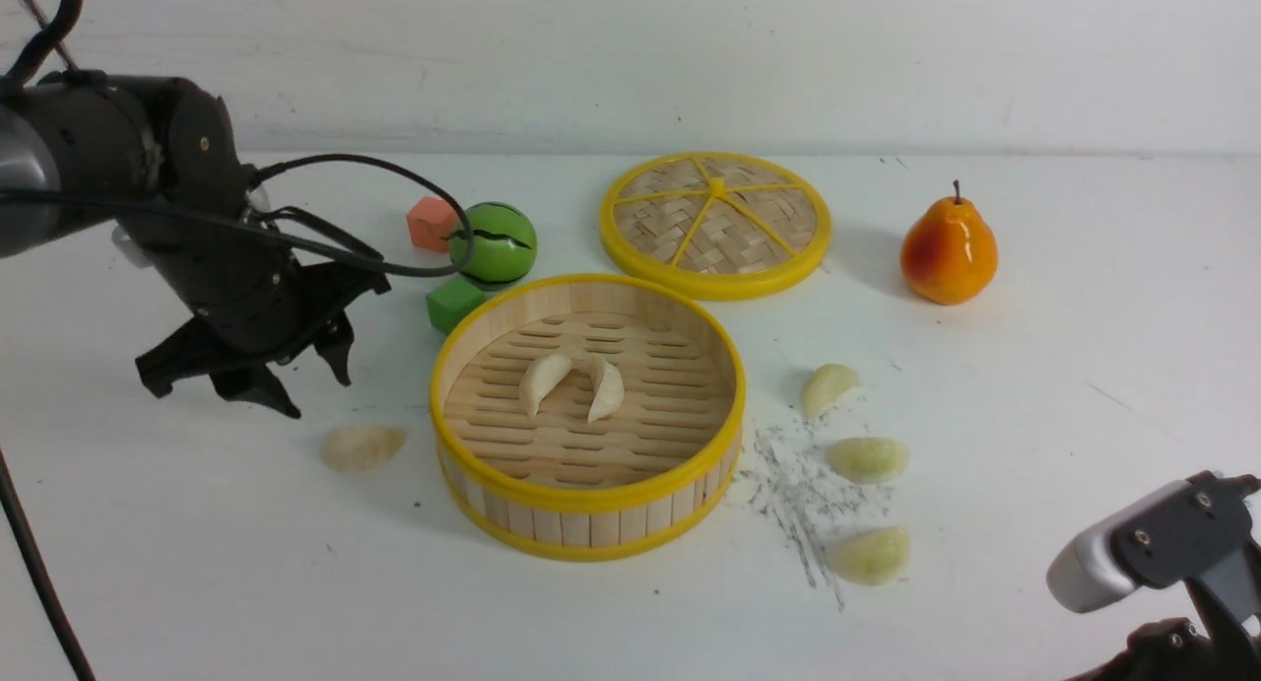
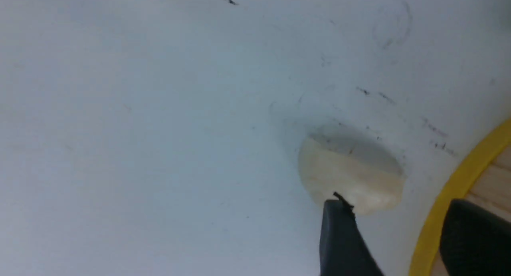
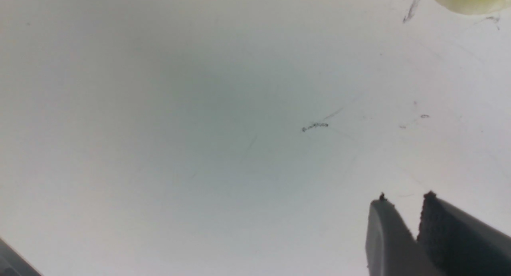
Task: Put the dumplings into the steamer on the white table.
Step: 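Reach for and grasp a dumpling on the table with the left gripper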
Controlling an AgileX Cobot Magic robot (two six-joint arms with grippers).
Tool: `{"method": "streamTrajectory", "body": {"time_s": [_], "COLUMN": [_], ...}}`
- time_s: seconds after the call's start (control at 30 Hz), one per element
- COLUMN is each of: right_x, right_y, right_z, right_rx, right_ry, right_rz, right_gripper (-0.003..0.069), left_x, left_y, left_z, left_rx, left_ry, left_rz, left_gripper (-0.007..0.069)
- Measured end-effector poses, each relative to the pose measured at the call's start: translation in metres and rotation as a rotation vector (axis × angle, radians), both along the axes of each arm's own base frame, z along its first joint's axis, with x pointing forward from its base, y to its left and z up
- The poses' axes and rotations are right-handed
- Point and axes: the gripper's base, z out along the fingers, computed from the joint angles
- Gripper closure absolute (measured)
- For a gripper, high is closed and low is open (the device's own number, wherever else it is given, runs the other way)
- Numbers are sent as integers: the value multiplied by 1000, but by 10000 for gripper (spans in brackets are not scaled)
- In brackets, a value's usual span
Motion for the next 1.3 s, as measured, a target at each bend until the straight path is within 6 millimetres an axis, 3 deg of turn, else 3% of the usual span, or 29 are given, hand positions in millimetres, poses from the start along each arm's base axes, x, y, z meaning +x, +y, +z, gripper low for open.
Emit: {"method": "streamTrajectory", "body": {"time_s": [0.17, 0.4, 0.57, 1.0, 1.2, 1.3], "right_x": [0, 0, -1, -2, 0, 0], "right_y": [0, 1, 1, 1, 1, 1], "right_z": [0, 0, 0, 0, 0, 0], "right_rx": [4, 14, 15, 17, 19, 19], "right_ry": [1, 5, 11, 27, 11, 11], "right_rz": [-2, -7, -5, 2, -8, -8], "right_gripper": [523, 520, 512, 501, 499, 499], "left_x": [9, 14, 15, 14, 16, 16], "left_y": [-8, -22, -22, -19, -17, -16], "left_z": [-24, -59, -60, -56, -55, -55], "left_rx": [-41, -25, -3, 171, 221, 230], "left_ry": [12, 84, 76, 96, 118, 124], "left_rz": [89, 68, 44, -228, -273, -266], "left_gripper": [248, 204, 232, 286, 279, 220]}}
